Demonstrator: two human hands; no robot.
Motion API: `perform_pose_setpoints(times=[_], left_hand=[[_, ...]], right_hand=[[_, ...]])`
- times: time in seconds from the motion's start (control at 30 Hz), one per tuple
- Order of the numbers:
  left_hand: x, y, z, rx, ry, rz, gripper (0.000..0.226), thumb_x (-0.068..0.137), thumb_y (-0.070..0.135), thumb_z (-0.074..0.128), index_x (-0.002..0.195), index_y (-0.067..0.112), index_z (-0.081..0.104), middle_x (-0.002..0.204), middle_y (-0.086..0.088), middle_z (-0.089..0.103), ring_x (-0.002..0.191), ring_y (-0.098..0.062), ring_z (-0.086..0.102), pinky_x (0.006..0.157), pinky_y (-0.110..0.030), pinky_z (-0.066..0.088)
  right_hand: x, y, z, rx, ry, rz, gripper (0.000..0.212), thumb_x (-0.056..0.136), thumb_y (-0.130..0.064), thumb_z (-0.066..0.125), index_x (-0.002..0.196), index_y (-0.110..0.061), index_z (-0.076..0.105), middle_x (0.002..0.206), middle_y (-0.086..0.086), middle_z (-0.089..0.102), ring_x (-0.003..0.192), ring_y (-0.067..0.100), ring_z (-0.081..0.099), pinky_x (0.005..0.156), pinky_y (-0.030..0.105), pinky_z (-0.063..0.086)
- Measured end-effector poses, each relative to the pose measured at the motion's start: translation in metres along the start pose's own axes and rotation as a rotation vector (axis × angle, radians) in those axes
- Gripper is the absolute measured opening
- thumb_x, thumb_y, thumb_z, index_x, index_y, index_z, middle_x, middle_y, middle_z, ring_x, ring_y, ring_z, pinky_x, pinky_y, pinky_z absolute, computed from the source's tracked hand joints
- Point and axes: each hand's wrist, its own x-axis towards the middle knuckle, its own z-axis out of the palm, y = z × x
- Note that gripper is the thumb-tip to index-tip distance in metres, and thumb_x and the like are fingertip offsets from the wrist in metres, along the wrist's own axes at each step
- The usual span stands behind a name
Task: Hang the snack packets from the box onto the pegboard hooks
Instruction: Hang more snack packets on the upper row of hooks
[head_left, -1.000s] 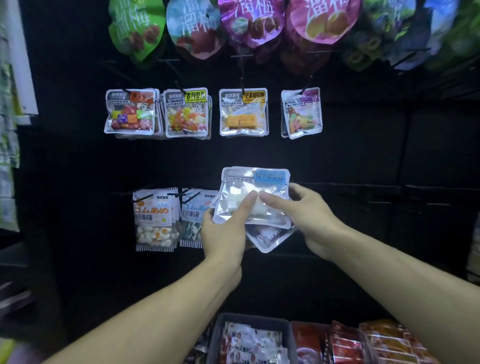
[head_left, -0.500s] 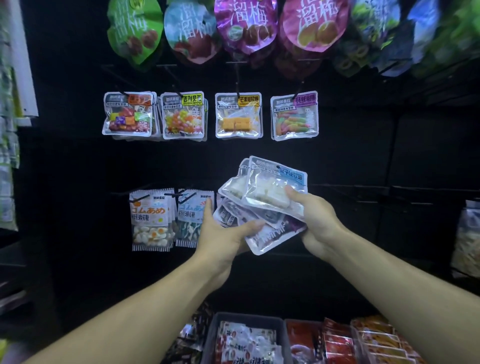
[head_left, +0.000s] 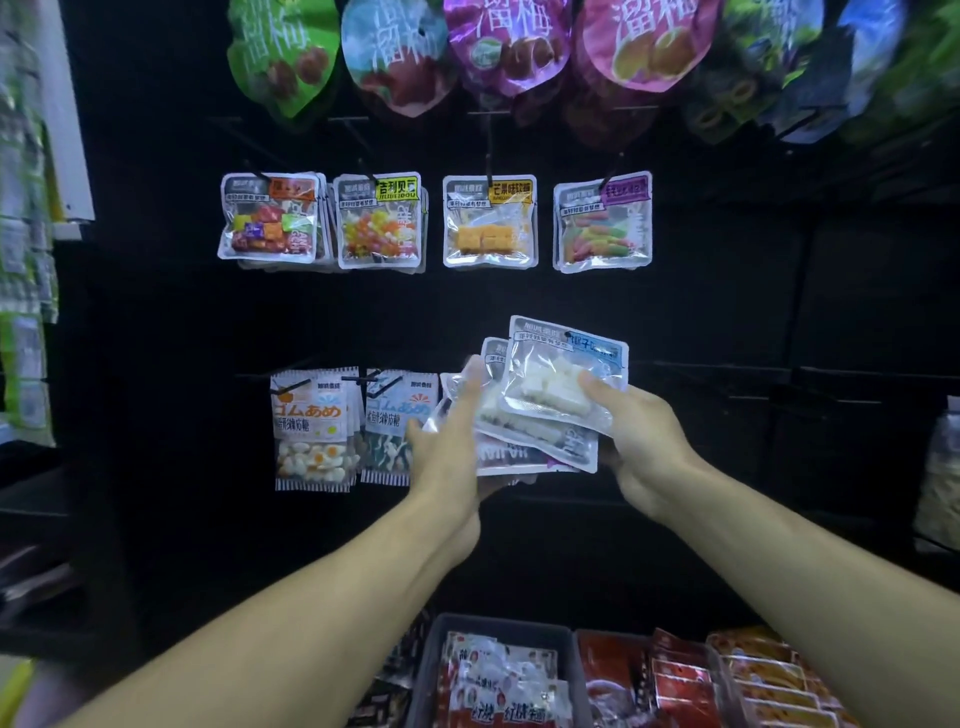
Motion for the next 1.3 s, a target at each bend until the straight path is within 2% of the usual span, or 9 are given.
perform_pose_setpoints(times=[0.1, 0.33, 0.47, 0.53, 0.7, 0.9, 1.03, 1.17, 1.3], left_hand=[[0.005, -0.005, 0.003, 0.12, -0.051, 0.086, 0.185, 0.005, 0.072, 0.099, 0.165, 0.049, 0.008, 0.164, 0.001, 0.046, 0.139, -0.03, 0.058, 0.115, -0.059, 0.047], [-0.001, 0.001, 0.023, 0.196, -0.117, 0.095, 0.172, 0.017, 0.055, 0.106, 0.164, 0.047, 0.018, 0.152, 0.005, 0.057, 0.139, -0.025, 0.057, 0.124, -0.058, 0.036], [0.003, -0.002, 0.037, 0.249, -0.099, 0.096, 0.086, 0.059, 0.025, 0.104, 0.13, 0.032, 0.056, 0.108, 0.001, 0.083, 0.103, -0.029, 0.079, 0.1, -0.06, 0.058], [0.005, -0.002, 0.048, 0.304, -0.097, 0.109, 0.067, 0.066, 0.021, 0.101, 0.118, 0.034, 0.061, 0.103, 0.0, 0.083, 0.095, -0.032, 0.081, 0.092, -0.062, 0.062], [0.006, 0.007, 0.089, 0.279, -0.139, 0.171, 0.062, 0.071, 0.01, 0.097, 0.116, 0.028, 0.059, 0.108, -0.006, 0.079, 0.091, -0.036, 0.08, 0.078, -0.062, 0.065], [-0.002, 0.019, 0.135, 0.307, -0.235, 0.231, 0.058, 0.072, 0.006, 0.096, 0.113, 0.027, 0.06, 0.106, -0.003, 0.078, 0.09, -0.029, 0.08, 0.082, -0.056, 0.066], [-0.005, 0.019, 0.149, 0.331, -0.265, 0.251, 0.054, 0.075, 0.009, 0.094, 0.112, 0.029, 0.06, 0.104, 0.001, 0.079, 0.089, -0.022, 0.08, 0.079, -0.047, 0.068], [0.0, 0.013, 0.156, 0.345, -0.246, 0.25, 0.056, 0.073, 0.01, 0.096, 0.113, 0.028, 0.062, 0.104, 0.0, 0.079, 0.091, -0.027, 0.08, 0.085, -0.057, 0.065], [0.005, 0.007, 0.163, 0.324, -0.221, 0.259, 0.055, 0.073, 0.011, 0.096, 0.112, 0.03, 0.061, 0.102, 0.002, 0.079, 0.093, -0.023, 0.079, 0.091, -0.05, 0.064]], right_hand=[[0.005, -0.002, -0.007, -0.096, -0.009, -0.003, 0.021, 0.102, -0.033, 0.065, 0.109, -0.019, 0.08, 0.104, -0.001, 0.081, 0.106, 0.025, 0.075, 0.108, 0.05, 0.052], [0.025, -0.02, -0.034, -0.144, 0.061, -0.101, 0.014, 0.099, -0.029, 0.07, 0.107, -0.023, 0.081, 0.103, -0.005, 0.081, 0.107, 0.023, 0.075, 0.109, 0.05, 0.05], [0.05, -0.045, -0.061, -0.127, 0.195, -0.149, 0.007, 0.095, -0.027, 0.076, 0.099, -0.024, 0.08, 0.1, -0.007, 0.081, 0.107, 0.022, 0.074, 0.108, 0.049, 0.051], [0.063, -0.064, -0.073, -0.107, 0.261, -0.223, 0.004, 0.093, -0.026, 0.078, 0.096, -0.024, 0.077, 0.098, -0.004, 0.081, 0.103, 0.023, 0.076, 0.103, 0.047, 0.056], [0.096, -0.12, -0.088, 0.038, 0.452, -0.465, 0.014, 0.095, -0.017, 0.076, 0.107, -0.016, 0.069, 0.094, -0.004, 0.075, 0.081, 0.009, 0.072, 0.058, 0.015, 0.055], [0.13, -0.152, -0.116, 0.17, 0.649, -0.479, 0.014, 0.093, -0.022, 0.078, 0.093, -0.025, 0.065, 0.099, -0.001, 0.075, 0.092, 0.021, 0.076, 0.075, 0.041, 0.067], [0.141, -0.154, -0.131, 0.097, 0.626, -0.44, 0.011, 0.094, -0.022, 0.076, 0.096, -0.026, 0.066, 0.099, -0.002, 0.075, 0.091, 0.02, 0.076, 0.061, 0.031, 0.064], [0.146, -0.155, -0.137, 0.064, 0.609, -0.437, 0.008, 0.095, -0.022, 0.075, 0.099, -0.024, 0.069, 0.099, -0.002, 0.075, 0.089, 0.019, 0.076, 0.059, 0.027, 0.061], [0.147, -0.158, -0.138, 0.045, 0.64, -0.471, 0.016, 0.095, -0.026, 0.074, 0.111, -0.021, 0.071, 0.101, -0.005, 0.073, 0.079, 0.011, 0.069, 0.051, 0.021, 0.053]])
